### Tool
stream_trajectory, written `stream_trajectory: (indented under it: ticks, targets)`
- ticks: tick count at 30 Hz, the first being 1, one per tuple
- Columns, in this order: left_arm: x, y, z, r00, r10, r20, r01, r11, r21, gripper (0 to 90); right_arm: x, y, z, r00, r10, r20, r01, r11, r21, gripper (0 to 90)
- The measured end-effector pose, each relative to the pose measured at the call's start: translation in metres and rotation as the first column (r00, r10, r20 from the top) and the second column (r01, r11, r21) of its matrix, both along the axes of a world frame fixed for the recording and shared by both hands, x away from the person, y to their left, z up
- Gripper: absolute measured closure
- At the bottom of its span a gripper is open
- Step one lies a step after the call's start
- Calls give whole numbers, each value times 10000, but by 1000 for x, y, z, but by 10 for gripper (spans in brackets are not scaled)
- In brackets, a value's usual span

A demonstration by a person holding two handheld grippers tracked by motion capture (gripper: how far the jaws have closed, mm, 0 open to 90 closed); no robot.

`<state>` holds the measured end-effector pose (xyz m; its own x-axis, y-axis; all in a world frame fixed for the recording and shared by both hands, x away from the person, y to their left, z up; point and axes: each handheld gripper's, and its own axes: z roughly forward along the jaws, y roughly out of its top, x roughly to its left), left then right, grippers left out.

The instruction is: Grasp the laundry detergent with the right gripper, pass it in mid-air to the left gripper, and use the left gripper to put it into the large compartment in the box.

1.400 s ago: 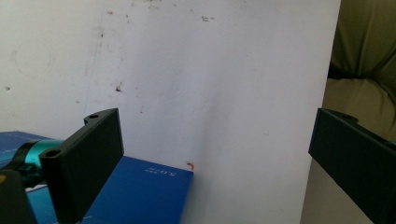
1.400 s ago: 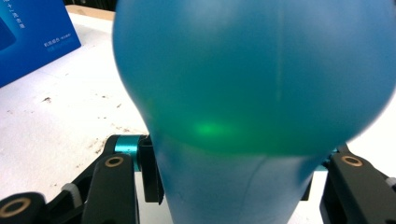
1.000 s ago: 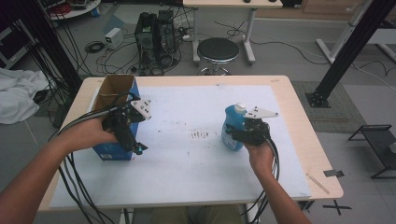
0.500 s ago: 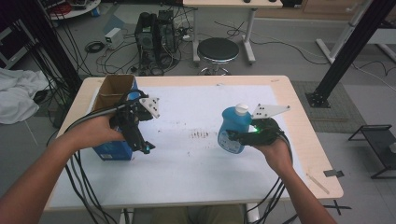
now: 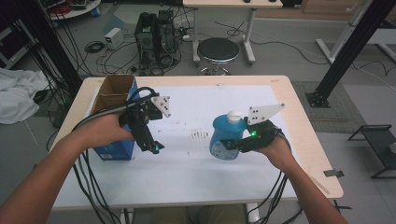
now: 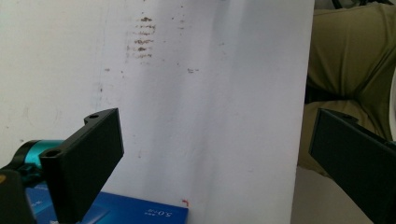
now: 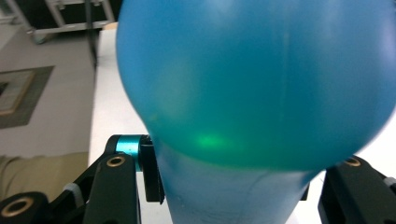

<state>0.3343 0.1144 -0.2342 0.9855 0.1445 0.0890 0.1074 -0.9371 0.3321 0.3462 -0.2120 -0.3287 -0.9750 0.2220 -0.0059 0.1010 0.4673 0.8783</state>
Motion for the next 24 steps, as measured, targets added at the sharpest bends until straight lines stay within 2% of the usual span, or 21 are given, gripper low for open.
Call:
stream_trajectory:
  ticks: [1, 4, 12, 16, 23, 24]
  targets:
    - [0, -2, 1, 10000, -44, 7, 44, 10000, 43, 30, -2, 1, 1, 9997, 34, -224, -37, 9999, -108, 446]
    - [-2, -6, 4, 10000, -79, -58, 79, 10000, 0, 31, -1, 5, 3, 9985, 543, -62, -545, 9983, -199, 446]
    - [-4, -23, 14, 9994, -330, -67, 329, 9994, -54, 31, -2, 18, 12, 9910, 1338, 25, -1334, 9897, -526, 446]
    - [-3, -31, 18, 9988, -480, -50, 480, 9988, 0, 31, -3, 25, 13, 9875, 1576, -24, -1574, 9855, -638, 446]
    - [-1, -50, 20, 9971, -706, -268, 712, 9973, 199, 31, -1, 38, 12, 9824, 1865, -69, -1863, 9774, -995, 446]
    - [-1, -52, 20, 9971, -711, -285, 717, 9972, 191, 31, -2, 41, 12, 9824, 1856, -230, -1869, 9770, -1027, 446]
